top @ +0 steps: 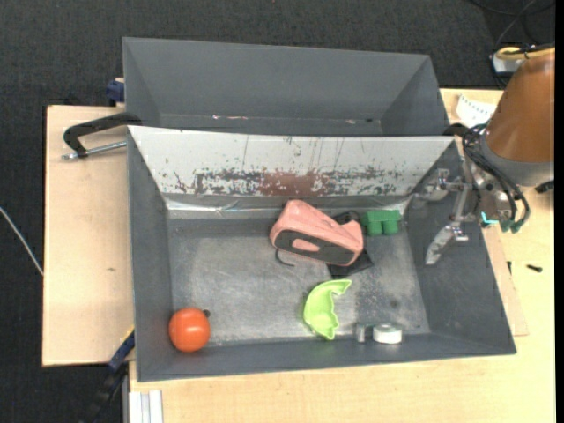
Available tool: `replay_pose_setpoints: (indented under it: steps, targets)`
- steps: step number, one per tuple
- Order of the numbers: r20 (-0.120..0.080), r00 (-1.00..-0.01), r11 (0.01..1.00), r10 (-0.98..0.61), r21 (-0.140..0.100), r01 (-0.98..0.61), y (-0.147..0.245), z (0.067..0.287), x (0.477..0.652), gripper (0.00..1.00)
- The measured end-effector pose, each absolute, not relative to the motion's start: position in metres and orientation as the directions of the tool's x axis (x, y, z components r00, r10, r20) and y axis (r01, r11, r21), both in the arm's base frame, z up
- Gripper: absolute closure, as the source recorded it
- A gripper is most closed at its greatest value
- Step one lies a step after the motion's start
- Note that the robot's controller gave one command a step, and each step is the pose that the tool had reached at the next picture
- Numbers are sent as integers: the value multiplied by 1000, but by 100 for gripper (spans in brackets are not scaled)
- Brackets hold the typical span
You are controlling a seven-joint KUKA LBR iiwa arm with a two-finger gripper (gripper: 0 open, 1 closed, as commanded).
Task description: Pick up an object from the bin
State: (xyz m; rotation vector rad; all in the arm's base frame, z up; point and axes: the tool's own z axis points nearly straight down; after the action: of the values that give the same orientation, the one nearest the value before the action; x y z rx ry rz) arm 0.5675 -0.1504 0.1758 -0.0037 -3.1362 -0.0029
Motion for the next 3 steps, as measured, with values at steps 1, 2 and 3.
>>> replay_pose_setpoints:
  steps: [1, 2, 3]
  targets:
    - [-3, -1000, 1000, 0, 0, 0, -150, 180, 570, 0]
    - [-6, -999, 999, -39, 0, -39, -87, 106, 588, 0]
    - [4, -1000, 1000, -29, -1, -29, -49, 102, 592, 0]
